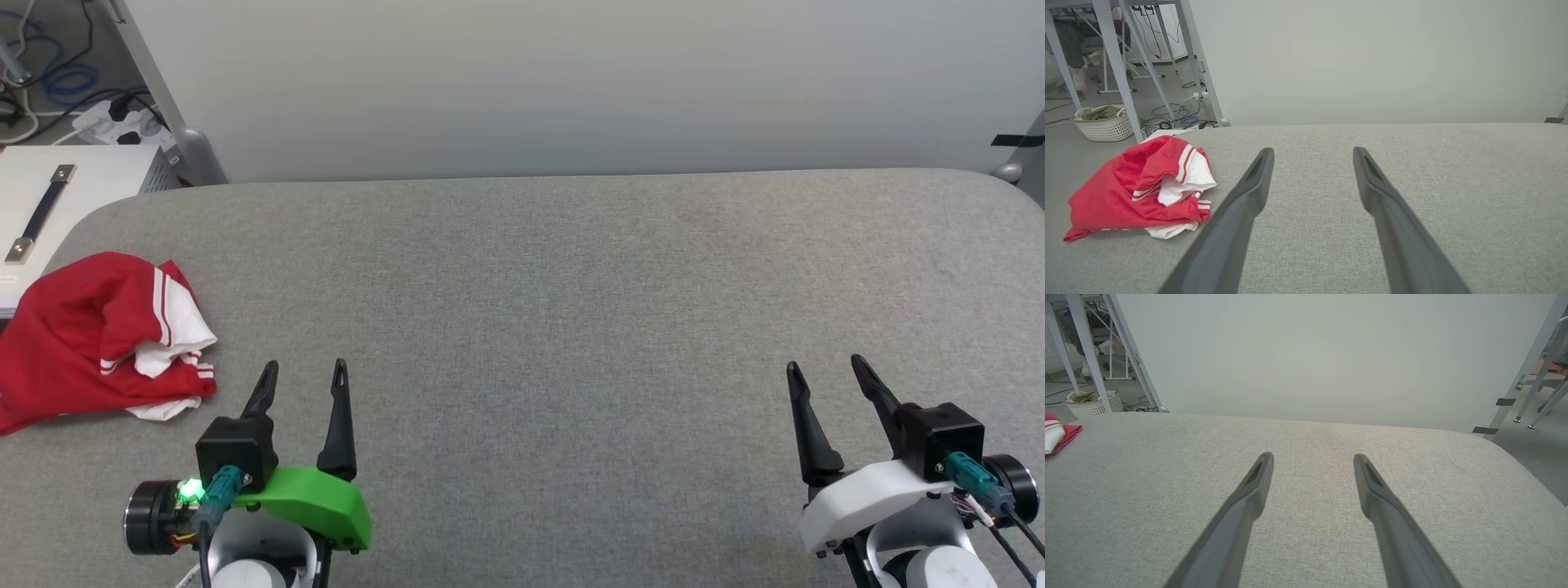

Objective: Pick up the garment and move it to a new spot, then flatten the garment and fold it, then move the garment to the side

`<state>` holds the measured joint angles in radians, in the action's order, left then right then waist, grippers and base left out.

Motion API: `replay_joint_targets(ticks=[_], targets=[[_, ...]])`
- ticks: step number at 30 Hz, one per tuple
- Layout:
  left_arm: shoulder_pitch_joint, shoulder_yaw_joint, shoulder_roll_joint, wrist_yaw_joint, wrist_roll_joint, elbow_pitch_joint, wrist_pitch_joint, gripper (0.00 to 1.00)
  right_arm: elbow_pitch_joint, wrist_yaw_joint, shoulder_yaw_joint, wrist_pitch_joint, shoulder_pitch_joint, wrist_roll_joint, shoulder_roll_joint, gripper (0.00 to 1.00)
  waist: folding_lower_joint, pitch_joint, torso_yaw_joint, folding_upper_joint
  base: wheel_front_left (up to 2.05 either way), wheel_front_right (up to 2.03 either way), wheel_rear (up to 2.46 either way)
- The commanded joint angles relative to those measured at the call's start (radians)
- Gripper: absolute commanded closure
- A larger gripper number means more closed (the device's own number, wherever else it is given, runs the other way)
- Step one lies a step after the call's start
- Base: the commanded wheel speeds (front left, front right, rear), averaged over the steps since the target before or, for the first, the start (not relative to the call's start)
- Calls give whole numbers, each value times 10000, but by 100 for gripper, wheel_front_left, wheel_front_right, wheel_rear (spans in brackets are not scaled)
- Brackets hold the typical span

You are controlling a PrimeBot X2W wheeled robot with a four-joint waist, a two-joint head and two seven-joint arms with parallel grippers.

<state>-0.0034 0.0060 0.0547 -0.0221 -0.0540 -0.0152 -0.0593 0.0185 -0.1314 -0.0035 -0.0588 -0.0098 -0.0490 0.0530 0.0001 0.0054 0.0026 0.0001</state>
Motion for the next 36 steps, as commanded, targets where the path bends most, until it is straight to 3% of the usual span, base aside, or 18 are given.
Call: replay_joint_targets(ticks=[1,36], targets=[[107,33,-12,-33,-134,59,-101,0,-49,2,-3,-135,-127,-80,-8,0,-1,6,5,-1,0,0,0],[175,-123,-25,-126,-659,-728,-826,0,545,4,29,-849,-277,-184,-15,0,-1,142,178,-1,0,0,0]])
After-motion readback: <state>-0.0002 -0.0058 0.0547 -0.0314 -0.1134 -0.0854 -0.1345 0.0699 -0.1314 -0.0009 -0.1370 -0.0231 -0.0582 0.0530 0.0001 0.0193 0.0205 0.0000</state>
